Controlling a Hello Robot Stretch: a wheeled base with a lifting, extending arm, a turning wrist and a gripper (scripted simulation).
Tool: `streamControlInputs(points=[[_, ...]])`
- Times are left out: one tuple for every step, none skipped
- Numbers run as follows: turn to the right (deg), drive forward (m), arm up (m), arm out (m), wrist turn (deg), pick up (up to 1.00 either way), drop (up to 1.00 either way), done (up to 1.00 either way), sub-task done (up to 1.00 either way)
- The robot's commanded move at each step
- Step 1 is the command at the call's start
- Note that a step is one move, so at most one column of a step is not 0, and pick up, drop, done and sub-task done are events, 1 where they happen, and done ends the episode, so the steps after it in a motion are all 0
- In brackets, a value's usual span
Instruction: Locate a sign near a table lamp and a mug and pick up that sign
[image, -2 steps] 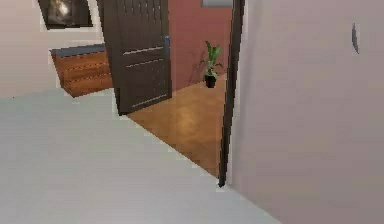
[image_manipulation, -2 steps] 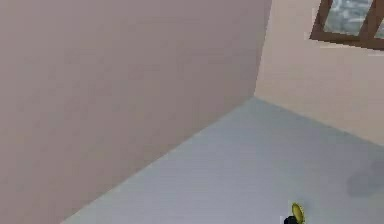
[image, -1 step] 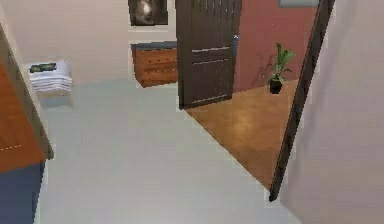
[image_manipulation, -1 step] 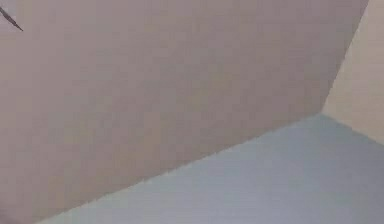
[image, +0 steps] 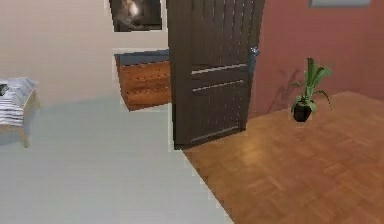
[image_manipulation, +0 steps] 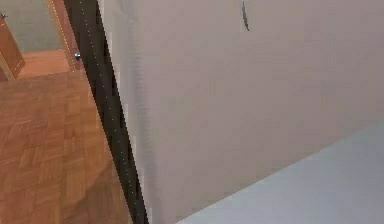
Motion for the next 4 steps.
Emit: streamControlInputs(points=[[-3.0,0.00,0.00,0.00,0.0,0.00,0.00,0.00,0.00],[0.0,0.10,0.00,0.00,0.0,0.00,0.00,0.00,0.00],[18.0,0.00,0.00,0.00,0.0,0.00,0.00,0.00,0.00],[0.0,0.70,0.00,0.00,0.0,0.00,0.00,0.00,0.00]])
